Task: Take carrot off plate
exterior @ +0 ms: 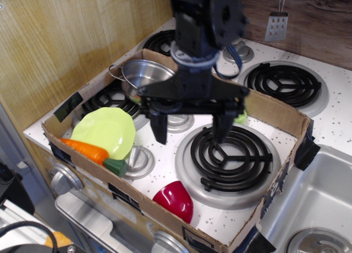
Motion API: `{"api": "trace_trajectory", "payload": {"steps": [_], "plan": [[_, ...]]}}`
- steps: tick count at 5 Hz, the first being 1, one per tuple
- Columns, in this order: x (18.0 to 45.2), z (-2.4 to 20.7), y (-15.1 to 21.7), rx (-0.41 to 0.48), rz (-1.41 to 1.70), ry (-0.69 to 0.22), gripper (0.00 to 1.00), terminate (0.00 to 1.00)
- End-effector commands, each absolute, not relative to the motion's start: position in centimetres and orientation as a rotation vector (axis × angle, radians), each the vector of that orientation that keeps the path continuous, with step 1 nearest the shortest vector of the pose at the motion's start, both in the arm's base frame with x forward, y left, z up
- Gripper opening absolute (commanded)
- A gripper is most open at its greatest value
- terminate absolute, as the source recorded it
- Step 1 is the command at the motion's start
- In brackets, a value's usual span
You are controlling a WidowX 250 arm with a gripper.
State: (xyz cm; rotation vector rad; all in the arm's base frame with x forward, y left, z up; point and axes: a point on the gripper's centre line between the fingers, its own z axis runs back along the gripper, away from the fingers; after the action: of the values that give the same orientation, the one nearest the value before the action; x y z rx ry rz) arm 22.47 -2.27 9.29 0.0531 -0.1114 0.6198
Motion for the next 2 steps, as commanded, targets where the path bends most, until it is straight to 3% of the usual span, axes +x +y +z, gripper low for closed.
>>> {"api": "trace_trajectory", "payload": {"steps": [1, 2], "plan": [[23.7, 9.7, 3.0, -0.049, 0.974, -0.165, 1.00, 0.00], [23.7, 9.4, 5.1, -0.069, 1.123, -0.250, 1.00, 0.00]]}}
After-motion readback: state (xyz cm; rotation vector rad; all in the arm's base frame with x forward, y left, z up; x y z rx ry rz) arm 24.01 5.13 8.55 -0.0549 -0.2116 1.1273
